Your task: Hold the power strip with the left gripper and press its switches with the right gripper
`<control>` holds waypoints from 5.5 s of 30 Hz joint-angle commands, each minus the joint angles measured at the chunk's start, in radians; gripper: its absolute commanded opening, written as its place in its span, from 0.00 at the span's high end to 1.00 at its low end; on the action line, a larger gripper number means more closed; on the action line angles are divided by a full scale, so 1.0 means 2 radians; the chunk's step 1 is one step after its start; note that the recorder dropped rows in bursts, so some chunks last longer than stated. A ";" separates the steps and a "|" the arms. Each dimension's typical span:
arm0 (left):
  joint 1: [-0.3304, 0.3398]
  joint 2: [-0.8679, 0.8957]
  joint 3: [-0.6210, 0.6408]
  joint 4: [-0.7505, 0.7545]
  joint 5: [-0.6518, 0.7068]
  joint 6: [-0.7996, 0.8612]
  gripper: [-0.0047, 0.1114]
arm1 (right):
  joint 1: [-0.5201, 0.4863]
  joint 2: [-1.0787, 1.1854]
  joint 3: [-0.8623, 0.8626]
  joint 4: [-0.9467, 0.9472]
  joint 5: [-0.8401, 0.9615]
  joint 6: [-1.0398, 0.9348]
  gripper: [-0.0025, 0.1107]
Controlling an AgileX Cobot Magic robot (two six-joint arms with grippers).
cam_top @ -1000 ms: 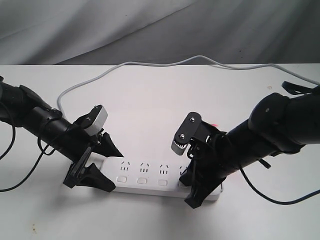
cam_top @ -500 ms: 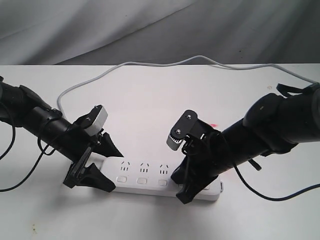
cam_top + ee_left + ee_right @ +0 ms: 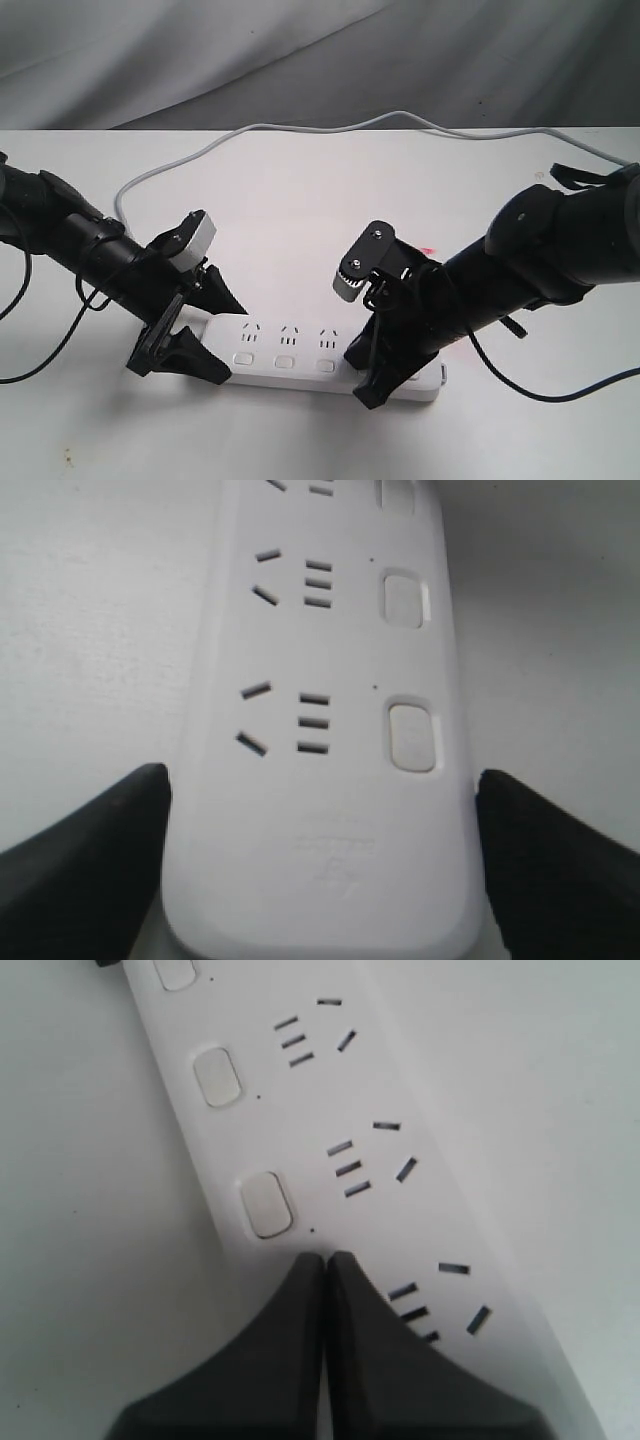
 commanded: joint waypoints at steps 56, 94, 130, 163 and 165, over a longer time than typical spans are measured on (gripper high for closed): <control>0.000 0.025 0.010 0.093 -0.093 -0.022 0.46 | -0.008 -0.153 0.010 -0.043 -0.023 0.028 0.98; 0.000 0.025 0.010 0.085 -0.093 -0.021 0.46 | -0.067 -0.101 0.074 -0.013 0.003 -0.032 0.98; 0.000 0.025 0.010 0.083 -0.093 -0.011 0.46 | -0.043 -0.044 0.074 0.009 -0.031 -0.054 0.98; 0.000 0.025 0.010 0.083 -0.093 -0.010 0.46 | -0.044 -0.434 0.012 -0.007 -0.207 0.018 0.98; 0.000 0.025 0.010 0.083 -0.093 -0.010 0.46 | -0.044 -0.454 0.024 -0.003 -0.225 0.018 0.98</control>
